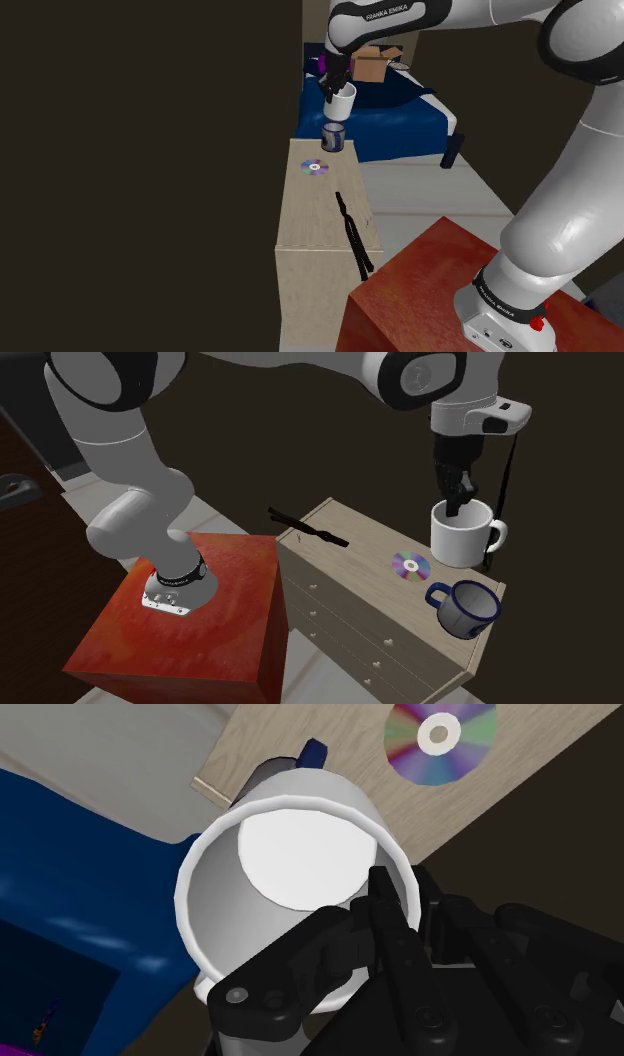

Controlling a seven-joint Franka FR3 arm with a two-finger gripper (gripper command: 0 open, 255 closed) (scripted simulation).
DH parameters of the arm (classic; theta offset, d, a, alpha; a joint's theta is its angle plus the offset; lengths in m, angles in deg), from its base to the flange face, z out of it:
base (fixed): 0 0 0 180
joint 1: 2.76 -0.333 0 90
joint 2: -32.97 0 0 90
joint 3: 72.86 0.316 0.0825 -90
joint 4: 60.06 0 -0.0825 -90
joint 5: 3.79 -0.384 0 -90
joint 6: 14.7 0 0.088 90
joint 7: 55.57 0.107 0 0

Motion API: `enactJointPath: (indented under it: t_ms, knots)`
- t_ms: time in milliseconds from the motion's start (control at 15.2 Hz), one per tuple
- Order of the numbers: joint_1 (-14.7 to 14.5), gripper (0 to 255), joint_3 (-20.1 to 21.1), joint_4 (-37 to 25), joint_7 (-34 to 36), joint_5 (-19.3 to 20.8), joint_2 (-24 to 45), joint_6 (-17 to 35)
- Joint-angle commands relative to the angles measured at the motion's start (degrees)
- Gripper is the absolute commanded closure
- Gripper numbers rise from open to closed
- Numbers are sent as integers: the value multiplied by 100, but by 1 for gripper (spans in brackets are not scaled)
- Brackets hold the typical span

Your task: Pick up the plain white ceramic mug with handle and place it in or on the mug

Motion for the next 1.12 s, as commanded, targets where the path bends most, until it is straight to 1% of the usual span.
enactJointPath:
  t_ms: [0,198,264,1056]
  knots:
    - [53,255,-60,-456,-140,50,352,-94]
    - [134,255,-150,-1245,-376,99,914,-308]
    - [164,255,-190,-1681,-490,121,1212,-439]
    - [189,255,-228,-868,-364,204,1288,440]
